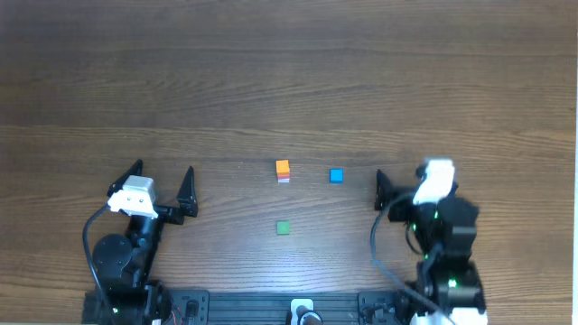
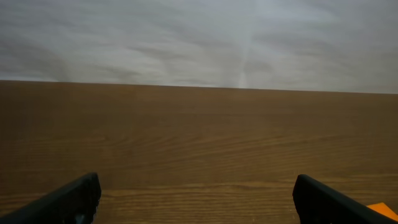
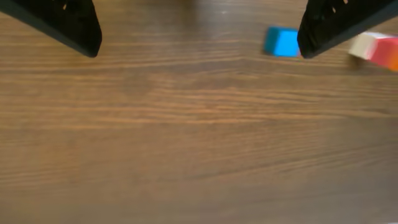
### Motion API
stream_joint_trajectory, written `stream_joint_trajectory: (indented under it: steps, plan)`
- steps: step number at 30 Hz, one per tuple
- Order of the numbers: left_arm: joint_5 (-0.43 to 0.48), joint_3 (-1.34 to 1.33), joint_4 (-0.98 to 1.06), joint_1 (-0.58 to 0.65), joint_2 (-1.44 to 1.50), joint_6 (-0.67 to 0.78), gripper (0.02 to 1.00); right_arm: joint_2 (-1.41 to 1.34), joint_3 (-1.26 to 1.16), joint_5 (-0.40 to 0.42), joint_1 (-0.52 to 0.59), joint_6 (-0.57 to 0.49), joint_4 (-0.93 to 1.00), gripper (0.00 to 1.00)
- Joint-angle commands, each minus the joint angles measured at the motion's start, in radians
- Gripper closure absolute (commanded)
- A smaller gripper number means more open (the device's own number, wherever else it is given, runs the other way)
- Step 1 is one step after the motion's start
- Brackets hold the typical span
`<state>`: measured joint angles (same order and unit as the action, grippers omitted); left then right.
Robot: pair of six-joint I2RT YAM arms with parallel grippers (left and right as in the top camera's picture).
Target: Stack Cubes
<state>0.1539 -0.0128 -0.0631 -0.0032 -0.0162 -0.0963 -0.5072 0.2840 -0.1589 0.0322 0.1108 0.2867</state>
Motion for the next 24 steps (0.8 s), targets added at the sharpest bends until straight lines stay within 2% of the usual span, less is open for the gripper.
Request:
stream_joint_trajectory:
  steps: [1, 5, 8, 11, 16, 24]
  plan:
    - [0.010, 0.007, 0.003, 0.005, 0.010, 0.018, 0.020, -0.185, 0.196, -0.119, -0.005, 0.087, 0.088, 0.009]
    - [0.010, 0.007, 0.003, 0.005, 0.010, 0.018, 0.020, -0.322, 0.391, -0.074, -0.069, 0.091, 0.262, 0.007]
    - [0.010, 0.007, 0.003, 0.005, 0.010, 0.018, 0.020, -0.419, 0.547, 0.027, -0.157, 0.143, 0.431, 0.007]
    - [0.010, 0.007, 0.003, 0.005, 0.010, 0.018, 0.020, -0.518, 0.674, 0.090, -0.253, 0.216, 0.566, 0.009]
    - [0.010, 0.007, 0.003, 0.005, 0.010, 0.018, 0.023, -0.654, 0.785, 0.090, -0.418, 0.365, 0.681, 0.009]
    - [0.010, 0.007, 0.002, 0.005, 0.010, 0.018, 0.020, -0.823, 0.835, 0.102, -0.689, 0.553, 0.690, 0.009]
